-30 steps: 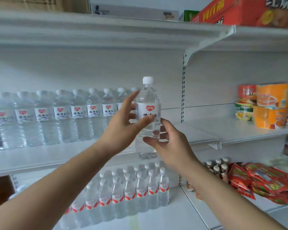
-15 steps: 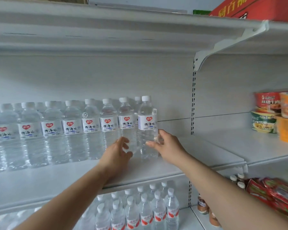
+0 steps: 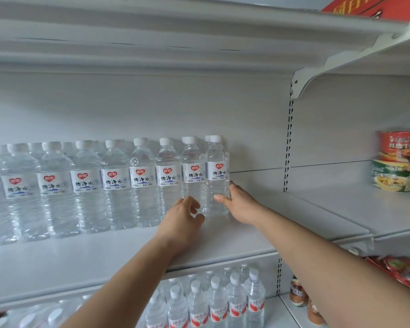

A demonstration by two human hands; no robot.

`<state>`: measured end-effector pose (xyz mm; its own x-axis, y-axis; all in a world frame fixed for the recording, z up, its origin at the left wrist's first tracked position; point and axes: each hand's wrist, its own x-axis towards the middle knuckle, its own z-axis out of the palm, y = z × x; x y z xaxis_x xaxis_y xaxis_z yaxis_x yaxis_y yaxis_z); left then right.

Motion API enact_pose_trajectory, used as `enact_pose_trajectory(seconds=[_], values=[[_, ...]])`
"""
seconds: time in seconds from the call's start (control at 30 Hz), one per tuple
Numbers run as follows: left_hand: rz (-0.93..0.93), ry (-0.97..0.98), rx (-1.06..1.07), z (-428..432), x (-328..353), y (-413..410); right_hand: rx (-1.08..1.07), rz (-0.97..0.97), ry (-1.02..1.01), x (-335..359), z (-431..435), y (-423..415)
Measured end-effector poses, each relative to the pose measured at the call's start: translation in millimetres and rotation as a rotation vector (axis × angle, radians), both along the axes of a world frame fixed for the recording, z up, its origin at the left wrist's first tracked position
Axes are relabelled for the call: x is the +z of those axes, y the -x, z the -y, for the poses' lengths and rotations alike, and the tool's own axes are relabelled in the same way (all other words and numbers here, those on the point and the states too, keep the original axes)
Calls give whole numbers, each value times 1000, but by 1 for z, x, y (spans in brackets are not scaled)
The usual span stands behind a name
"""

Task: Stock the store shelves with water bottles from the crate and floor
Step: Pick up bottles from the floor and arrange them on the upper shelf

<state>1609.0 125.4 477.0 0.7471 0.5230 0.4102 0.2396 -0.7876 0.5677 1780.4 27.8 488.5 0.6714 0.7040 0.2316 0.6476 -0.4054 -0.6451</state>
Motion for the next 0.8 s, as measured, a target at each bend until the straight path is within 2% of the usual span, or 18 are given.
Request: enact_pose_trajectory(seconds=[0.1, 0.17, 0.23, 0.3, 0.37, 0.4, 0.5, 0.6, 0.73, 0.8], values=[[161, -4, -64, 9, 8, 11, -94, -34, 82, 2, 17, 21], [264, -18, -141, 22, 15, 26, -113, -2, 45, 7, 44, 46], [349, -37, -216, 42, 20, 49, -28, 46, -169, 3, 83, 79], [394, 59, -296, 62, 14, 75, 48, 164, -430, -10, 134, 115], [425, 208, -364, 78, -8, 100, 51, 289, -519, -37, 183, 145], [422, 263, -394, 86, -25, 110, 22, 254, -503, -56, 205, 157], [356, 368, -442, 113, -88, 134, -85, 4, -412, -129, 250, 179], [241, 361, -498, 150, -154, 149, -195, -133, -342, -201, 276, 196], [-25, 413, -570, 194, -249, 161, -318, -356, -244, -287, 293, 238], [-191, 533, -530, 210, -313, 171, -360, -482, -159, -328, 302, 264]])
